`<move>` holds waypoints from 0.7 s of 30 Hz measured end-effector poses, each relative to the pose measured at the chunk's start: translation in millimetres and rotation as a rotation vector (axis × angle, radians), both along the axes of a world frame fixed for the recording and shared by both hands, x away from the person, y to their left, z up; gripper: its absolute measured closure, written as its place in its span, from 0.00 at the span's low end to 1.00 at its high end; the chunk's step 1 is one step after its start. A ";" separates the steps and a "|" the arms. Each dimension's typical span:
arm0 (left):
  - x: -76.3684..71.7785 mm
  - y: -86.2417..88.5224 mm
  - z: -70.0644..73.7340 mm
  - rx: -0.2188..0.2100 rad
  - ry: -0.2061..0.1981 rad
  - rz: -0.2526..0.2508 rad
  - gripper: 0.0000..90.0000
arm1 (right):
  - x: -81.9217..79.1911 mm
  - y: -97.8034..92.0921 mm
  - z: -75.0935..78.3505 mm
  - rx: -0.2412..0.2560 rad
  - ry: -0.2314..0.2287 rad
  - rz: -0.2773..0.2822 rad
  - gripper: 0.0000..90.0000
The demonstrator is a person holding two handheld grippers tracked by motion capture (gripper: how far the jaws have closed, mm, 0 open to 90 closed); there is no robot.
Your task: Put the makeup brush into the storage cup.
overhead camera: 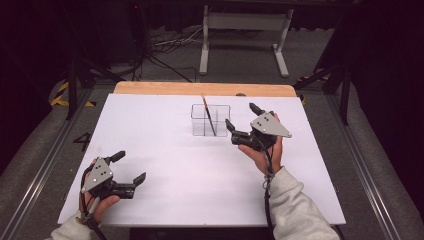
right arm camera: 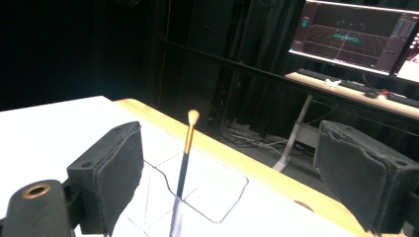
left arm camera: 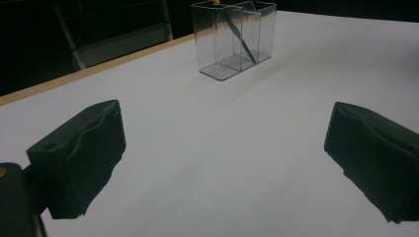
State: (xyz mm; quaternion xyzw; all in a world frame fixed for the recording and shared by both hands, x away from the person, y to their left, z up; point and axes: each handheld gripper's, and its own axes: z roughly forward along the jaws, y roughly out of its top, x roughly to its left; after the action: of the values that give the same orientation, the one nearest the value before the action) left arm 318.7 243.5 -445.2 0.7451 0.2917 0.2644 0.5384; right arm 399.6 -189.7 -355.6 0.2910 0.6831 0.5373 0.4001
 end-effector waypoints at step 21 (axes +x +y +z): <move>-1.5 -0.6 1.2 0.012 -0.007 -0.006 0.03 | -25.9 -28.2 -3.3 -0.046 0.004 -0.010 0.14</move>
State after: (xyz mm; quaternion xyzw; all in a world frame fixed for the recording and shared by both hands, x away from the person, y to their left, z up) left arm 317.2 242.9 -444.0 0.7483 0.2858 0.2671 0.5357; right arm 373.7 -217.9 -358.9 0.2861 0.6948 0.5188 0.4078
